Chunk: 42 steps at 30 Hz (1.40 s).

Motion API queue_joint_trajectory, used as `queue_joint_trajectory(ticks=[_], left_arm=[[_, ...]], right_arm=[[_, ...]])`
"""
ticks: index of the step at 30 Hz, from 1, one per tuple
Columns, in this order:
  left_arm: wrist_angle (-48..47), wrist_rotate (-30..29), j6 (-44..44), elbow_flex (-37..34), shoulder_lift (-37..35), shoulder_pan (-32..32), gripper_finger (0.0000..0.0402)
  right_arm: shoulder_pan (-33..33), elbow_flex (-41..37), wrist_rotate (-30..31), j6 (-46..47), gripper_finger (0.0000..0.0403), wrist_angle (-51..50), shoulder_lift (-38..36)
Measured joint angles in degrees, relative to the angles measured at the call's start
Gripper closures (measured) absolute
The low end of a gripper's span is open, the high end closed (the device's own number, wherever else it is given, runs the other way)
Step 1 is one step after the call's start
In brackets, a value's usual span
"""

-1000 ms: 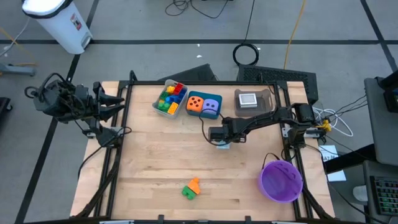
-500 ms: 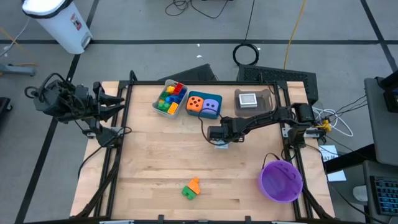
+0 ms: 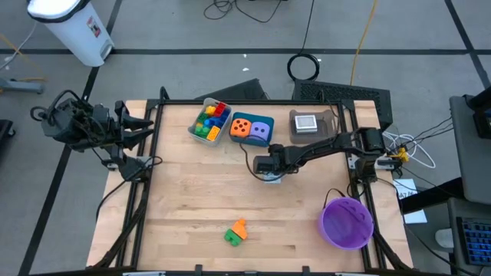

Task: Pick & Place Toys
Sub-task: Put the blue deck of cards into the black bin

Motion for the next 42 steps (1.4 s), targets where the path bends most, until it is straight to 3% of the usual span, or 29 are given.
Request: queue_joint_trajectory(ticks=[12,42], left_arm=[[-0.2,-1.0,-0.1,0.0,0.0,0.0,0.0275],[-0.1,-2.5,-0.1,0.0,0.0,0.0,0.0275]], right_arm=[[0.1,0.0,-1.4,-5.7,0.0006,4.0,1.2],[-0.3,0.1,-1.8,-5.5,0.0010,-7.3,1.3]])
